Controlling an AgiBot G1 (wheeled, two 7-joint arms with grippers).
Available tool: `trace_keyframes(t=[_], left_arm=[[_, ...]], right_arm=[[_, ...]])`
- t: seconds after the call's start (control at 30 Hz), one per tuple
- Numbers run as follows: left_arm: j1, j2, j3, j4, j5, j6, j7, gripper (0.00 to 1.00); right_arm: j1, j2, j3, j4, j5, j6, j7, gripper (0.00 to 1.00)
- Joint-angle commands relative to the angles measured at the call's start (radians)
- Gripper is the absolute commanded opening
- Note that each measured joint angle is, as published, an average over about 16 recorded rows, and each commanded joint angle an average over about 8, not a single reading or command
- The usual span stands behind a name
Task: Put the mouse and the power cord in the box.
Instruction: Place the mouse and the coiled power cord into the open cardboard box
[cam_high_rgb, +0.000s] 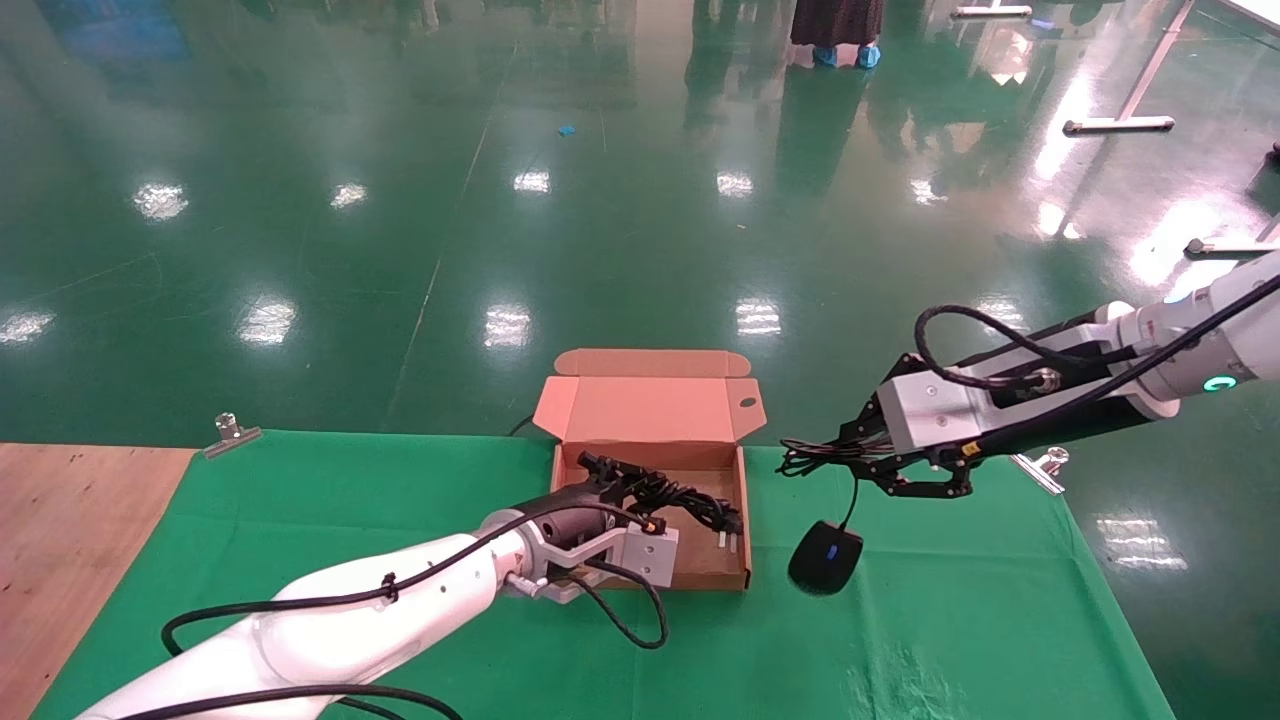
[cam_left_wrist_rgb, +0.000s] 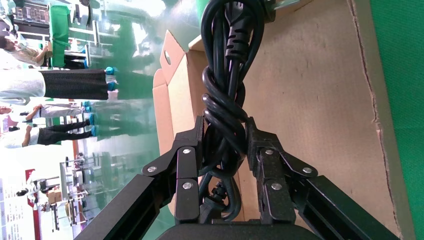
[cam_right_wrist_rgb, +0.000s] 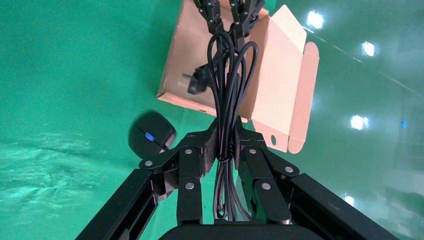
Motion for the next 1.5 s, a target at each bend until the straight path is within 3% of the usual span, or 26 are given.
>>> trace_keyframes(t=[0.03, 0.53, 0.73, 0.97, 1.2, 1.5], left_arm=[[-0.005, -0.001, 0.027, -0.002, -0.015, -0.012, -0.009, 1.0], [-0.037, -0.011, 0.119, -0.003, -0.129, -0.031, -0.028, 1.0], [-0.061, -0.072, 0.049, -0.021, -0.221, 0.045, 0.008, 1.0], [-0.044, -0.242, -0.071, -0.133, -0.337, 0.18, 0.098, 1.0], [0.017, -0.41, -0.154, -0.251, -0.425, 0.261, 0.143, 1.0], [0.095, -0.569, -0.238, -0.337, -0.519, 0.318, 0.176, 1.0]], right_arm=[[-0.006, 0.0, 0.001, 0.0, 0.001, 0.002, -0.001, 0.0], [-0.011, -0.015, 0.004, 0.005, 0.005, -0.017, 0.01, 0.0], [0.002, -0.049, 0.002, 0.012, 0.003, -0.001, 0.032, 0.0], [0.021, -0.121, 0.0, 0.024, 0.0, 0.025, 0.067, 0.0], [-0.008, -0.182, -0.002, 0.087, 0.003, 0.132, 0.107, 0.0], [-0.152, -0.199, -0.042, 0.334, 0.065, 0.357, 0.198, 0.0]])
